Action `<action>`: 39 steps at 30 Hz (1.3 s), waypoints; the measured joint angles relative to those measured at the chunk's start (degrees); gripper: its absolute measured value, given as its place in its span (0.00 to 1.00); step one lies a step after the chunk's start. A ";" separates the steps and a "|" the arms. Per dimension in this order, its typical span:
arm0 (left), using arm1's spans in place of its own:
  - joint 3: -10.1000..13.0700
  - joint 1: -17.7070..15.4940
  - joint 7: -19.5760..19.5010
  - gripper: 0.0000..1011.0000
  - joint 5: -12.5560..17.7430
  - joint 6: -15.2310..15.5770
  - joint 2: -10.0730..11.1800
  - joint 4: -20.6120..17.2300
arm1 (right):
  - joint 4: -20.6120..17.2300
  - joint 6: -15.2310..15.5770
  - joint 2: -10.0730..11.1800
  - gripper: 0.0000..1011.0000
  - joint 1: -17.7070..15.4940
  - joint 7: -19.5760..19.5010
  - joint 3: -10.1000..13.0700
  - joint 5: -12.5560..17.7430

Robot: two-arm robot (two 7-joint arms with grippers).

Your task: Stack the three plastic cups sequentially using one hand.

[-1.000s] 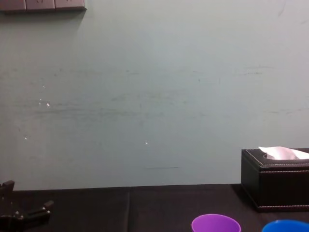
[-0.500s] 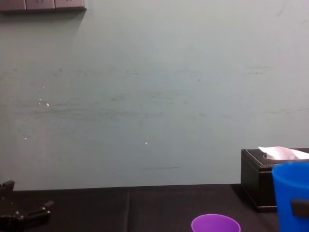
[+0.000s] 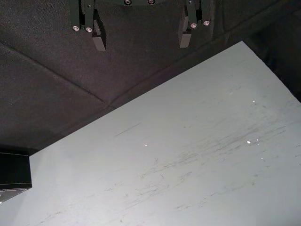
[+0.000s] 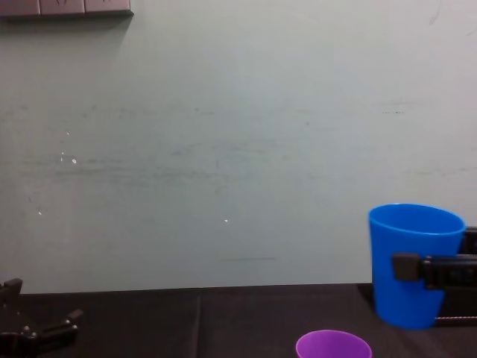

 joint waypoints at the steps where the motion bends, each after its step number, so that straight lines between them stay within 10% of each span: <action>1: 0.00 0.00 0.00 1.00 0.00 0.00 0.00 0.00 | 0.30 0.16 -0.22 0.72 0.48 0.13 -0.38 0.06; 15: 0.00 0.00 0.00 1.00 0.00 0.00 0.00 0.00 | 4.24 1.56 -2.94 0.72 7.15 0.69 -6.65 -1.06; 39: 0.00 0.00 0.00 1.00 0.00 0.00 0.00 0.00 | 8.22 1.50 -4.64 0.72 10.78 1.67 -10.93 -2.93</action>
